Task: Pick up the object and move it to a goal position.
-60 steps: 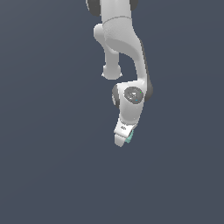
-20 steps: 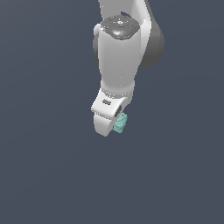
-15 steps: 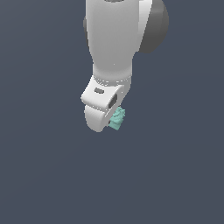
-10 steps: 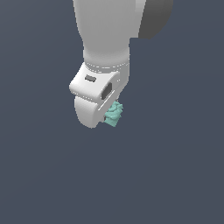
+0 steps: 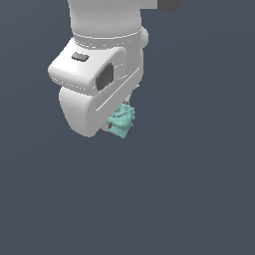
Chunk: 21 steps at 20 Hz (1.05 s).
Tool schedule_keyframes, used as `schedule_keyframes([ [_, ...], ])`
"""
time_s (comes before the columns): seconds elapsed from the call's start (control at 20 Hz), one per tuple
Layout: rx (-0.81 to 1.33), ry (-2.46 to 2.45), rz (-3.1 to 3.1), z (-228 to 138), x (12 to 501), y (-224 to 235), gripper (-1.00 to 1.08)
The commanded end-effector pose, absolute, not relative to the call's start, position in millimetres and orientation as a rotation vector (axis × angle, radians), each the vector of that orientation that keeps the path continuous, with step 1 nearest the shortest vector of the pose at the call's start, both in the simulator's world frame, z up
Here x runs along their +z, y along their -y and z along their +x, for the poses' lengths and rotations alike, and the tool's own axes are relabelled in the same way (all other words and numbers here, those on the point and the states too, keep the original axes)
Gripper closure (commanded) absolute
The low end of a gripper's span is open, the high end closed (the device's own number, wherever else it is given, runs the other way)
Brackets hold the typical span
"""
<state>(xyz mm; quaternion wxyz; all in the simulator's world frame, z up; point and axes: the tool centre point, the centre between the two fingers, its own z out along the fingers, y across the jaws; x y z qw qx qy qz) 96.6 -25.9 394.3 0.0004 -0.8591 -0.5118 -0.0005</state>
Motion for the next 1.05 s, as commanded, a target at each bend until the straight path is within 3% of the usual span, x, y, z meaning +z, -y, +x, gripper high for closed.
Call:
schedule_keyframes([
  [0.0,0.000,1.607,-2.699,100,405,29,1.08],
  [1.0,0.000,1.607,-2.699,110,432,37,1.08],
])
